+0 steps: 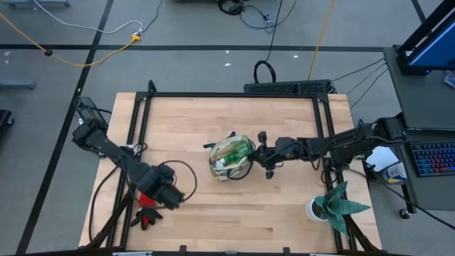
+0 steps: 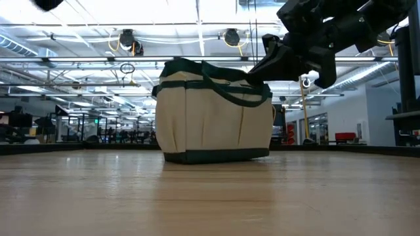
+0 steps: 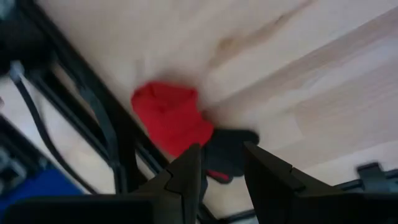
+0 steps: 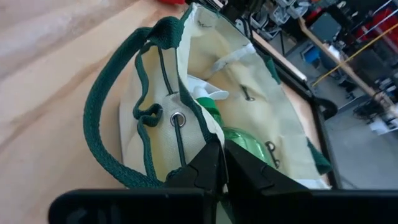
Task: Pick & Place Garden tools in Gardening bag
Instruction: Put the red gloves into the brown gardening bag
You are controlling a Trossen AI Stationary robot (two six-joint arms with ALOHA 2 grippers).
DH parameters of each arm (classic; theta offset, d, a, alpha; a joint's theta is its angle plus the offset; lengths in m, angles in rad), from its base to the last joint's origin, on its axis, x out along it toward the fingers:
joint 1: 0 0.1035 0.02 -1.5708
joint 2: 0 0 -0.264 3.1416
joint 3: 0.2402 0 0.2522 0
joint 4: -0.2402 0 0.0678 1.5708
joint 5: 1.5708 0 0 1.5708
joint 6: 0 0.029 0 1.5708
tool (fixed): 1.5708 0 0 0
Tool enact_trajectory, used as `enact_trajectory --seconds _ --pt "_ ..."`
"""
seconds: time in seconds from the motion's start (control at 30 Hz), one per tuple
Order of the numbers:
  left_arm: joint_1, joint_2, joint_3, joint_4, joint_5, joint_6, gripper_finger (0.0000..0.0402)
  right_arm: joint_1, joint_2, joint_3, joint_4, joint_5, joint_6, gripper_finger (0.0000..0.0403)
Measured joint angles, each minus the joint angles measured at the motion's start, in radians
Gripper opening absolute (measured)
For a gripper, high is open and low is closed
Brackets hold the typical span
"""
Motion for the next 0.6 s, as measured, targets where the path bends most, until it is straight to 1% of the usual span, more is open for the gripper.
enact_trajectory --seconds 0.1,0.2,0.3,0.6 --pt "-0.024 0.000 -0.065 0.062 0.086 -0.081 0.0122 -0.009 0.000 0.000 0.009 0.000 -0.050 0.0015" --pt "-0.030 0.000 -0.109 0.118 0.140 -0.101 0.0122 -0.015 0.000 0.000 0.020 0.000 -0.081 0.0015" --pt "-0.027 0.000 -0.133 0.155 0.145 -0.102 0.0122 -0.020 0.000 0.000 0.035 0.000 -0.096 0.0015" --pt "-0.033 0.000 -0.181 0.152 0.146 -0.107 0.0123 -0.042 0.000 0.000 0.048 0.000 -0.102 0.0015"
